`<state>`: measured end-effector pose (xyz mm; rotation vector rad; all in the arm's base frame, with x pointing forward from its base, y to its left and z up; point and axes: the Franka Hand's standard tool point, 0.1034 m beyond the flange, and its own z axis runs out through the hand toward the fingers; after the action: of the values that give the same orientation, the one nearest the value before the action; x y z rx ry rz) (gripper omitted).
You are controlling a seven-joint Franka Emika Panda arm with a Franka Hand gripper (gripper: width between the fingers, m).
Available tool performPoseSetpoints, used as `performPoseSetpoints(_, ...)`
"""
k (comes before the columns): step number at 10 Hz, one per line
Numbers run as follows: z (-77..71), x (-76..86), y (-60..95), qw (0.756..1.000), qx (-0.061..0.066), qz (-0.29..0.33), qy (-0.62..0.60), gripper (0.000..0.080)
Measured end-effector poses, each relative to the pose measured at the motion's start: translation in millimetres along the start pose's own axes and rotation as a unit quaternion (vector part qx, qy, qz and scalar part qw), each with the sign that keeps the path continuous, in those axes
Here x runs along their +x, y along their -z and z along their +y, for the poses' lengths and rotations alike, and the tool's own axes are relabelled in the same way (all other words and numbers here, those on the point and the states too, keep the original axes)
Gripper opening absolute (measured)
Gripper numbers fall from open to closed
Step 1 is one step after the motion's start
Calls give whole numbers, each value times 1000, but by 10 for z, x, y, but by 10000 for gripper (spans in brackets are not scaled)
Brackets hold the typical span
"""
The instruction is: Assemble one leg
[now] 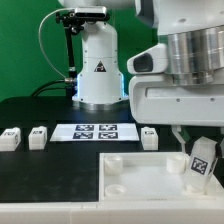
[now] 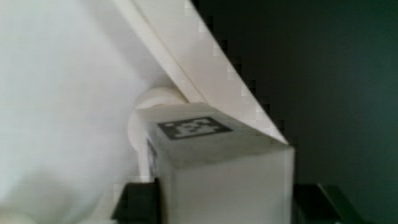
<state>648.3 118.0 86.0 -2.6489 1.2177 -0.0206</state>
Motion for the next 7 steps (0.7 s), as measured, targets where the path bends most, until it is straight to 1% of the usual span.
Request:
performPoseSetpoints(1, 31, 57, 2, 998, 24, 1, -60, 320)
performPoseSetpoints(2, 54, 72, 3, 995, 37, 0, -96, 321)
performPoseSetpoints(4, 81, 84, 13, 976, 50, 10, -213, 321)
performPoseSetpoints(5, 88, 87, 15, 972, 53, 10, -229, 321)
performPoseSetpoints(7, 90, 86, 11, 978, 52, 11, -199, 327)
